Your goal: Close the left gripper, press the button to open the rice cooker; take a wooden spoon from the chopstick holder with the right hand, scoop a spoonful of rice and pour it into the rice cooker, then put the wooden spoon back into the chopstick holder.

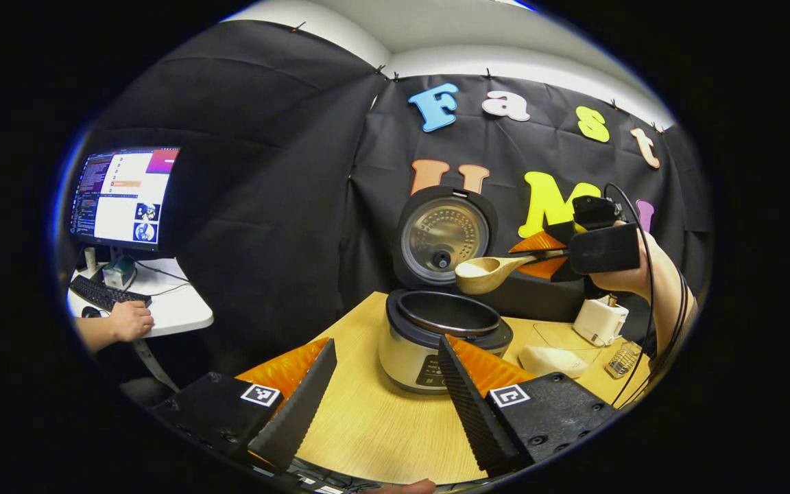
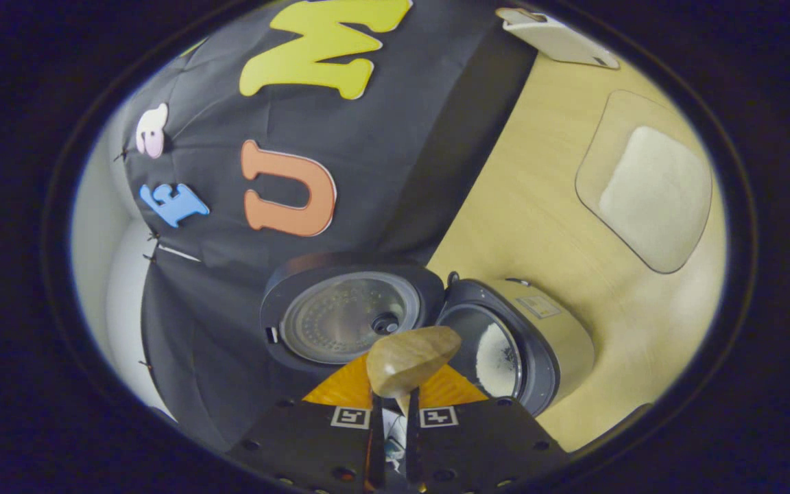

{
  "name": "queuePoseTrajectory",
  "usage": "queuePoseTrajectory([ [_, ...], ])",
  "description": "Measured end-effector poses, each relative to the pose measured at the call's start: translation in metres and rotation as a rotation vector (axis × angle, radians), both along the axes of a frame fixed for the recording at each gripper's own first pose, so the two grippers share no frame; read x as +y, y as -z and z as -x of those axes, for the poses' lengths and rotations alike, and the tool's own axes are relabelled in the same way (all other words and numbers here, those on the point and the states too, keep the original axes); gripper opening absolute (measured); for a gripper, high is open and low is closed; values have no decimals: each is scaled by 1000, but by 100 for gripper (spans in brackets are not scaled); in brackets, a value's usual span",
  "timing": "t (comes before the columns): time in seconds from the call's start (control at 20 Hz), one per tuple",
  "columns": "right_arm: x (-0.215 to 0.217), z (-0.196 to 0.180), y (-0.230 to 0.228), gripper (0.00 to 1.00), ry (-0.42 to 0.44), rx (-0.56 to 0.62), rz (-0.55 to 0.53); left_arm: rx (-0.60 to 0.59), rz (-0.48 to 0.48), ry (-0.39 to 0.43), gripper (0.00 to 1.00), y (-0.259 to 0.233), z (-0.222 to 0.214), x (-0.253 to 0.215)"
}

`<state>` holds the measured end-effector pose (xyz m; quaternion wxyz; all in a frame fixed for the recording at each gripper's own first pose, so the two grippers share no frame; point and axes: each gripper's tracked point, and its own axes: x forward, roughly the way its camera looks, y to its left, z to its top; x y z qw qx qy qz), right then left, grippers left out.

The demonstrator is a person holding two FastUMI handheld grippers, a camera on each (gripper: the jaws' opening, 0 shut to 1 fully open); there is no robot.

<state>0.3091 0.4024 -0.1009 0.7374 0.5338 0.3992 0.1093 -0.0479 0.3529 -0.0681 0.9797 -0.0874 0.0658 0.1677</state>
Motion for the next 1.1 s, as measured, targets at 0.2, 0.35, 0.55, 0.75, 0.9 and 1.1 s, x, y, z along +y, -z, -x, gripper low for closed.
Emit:
queuePoseTrajectory([
  [0.2, 12, -12, 3, 11, -36, -48, 160, 26, -2, 5, 95, 6, 0, -1],
  [0.35, 13, -16, 7, 11, -48, -82, 295, 40, -29, 17, 95, 8, 0, -1],
  [0.55, 22, -22, 5, 12, -67, -133, 446, 52, -48, 33, 95, 5, 1, -4],
  [0.75, 35, -23, 0, 12, -109, -193, 561, 53, -56, 43, 95, 5, 1, -7],
  [0.9, 41, -14, 6, 11, -142, -245, 667, 56, -67, 38, 95, 5, 1, -6],
  [1.1, 48, -12, -1, 11, -195, -345, 825, 76, -86, 11, 95, 7, 2, -3],
])
